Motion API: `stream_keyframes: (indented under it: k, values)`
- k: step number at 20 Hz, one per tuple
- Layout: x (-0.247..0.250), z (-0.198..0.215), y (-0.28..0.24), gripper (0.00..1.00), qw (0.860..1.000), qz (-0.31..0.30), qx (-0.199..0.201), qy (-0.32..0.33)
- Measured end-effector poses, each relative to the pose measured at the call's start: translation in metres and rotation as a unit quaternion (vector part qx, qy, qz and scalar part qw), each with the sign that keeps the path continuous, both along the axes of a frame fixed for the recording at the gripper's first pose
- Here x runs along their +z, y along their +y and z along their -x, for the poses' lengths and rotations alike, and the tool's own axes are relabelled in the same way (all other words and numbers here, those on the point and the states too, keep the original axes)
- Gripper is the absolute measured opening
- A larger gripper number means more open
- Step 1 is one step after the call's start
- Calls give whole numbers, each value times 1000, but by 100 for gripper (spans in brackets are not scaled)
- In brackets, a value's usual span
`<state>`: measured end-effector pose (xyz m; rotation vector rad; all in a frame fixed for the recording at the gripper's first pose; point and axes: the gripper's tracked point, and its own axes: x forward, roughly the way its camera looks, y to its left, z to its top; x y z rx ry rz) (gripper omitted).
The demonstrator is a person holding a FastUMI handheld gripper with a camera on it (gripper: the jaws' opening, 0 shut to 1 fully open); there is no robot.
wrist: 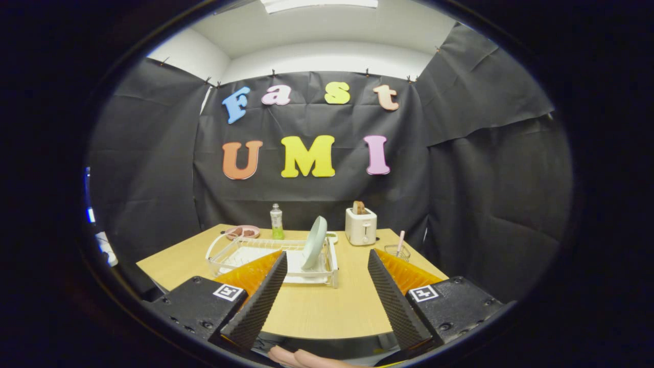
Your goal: Take the plate from the dish rack, then take the spoon from the basket and place it into the plate.
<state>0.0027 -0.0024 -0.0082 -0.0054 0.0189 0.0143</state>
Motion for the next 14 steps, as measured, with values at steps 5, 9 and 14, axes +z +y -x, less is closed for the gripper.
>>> stream_keyframes:
  k: [5,9,14]
  values:
    - [5,-11,11,100,1000,9,16,12]
    - [28,-34,20,100,999,28,21,10]
    - [49,-96,47,100,996,76,25,43]
